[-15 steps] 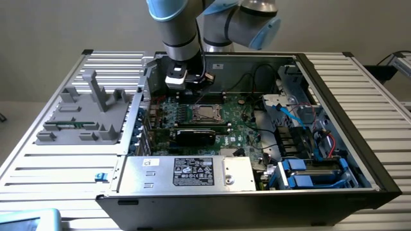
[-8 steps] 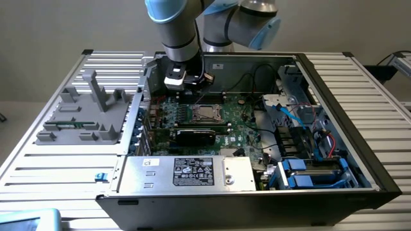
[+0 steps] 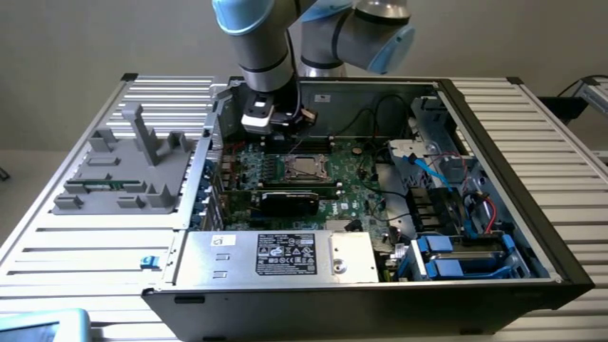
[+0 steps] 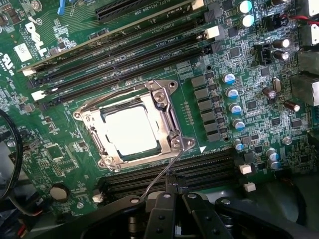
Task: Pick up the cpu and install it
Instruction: 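Install the first cpu locking lever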
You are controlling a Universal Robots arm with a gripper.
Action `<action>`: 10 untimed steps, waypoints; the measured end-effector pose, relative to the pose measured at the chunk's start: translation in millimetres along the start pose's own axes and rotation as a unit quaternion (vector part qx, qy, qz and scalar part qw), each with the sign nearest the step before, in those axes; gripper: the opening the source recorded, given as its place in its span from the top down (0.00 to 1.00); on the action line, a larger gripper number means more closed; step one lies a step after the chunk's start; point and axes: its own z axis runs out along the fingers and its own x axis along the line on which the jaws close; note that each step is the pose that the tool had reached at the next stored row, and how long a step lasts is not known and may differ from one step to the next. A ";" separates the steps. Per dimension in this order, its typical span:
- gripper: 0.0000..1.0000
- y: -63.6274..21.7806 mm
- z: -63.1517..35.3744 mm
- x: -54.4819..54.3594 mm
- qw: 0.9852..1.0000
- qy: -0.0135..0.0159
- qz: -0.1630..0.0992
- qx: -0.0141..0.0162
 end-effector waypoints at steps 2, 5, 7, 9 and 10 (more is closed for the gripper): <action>0.89 0.4 0.4 -0.7 1.000 0.002 0.006 0.000; 0.89 0.8 0.9 -1.6 1.000 0.003 0.011 0.002; 0.89 0.9 0.9 -1.7 1.000 0.004 0.011 0.003; 0.89 0.9 0.9 -1.7 1.000 0.004 0.011 0.003; 0.89 1.0 0.9 -1.9 1.000 0.005 0.011 0.003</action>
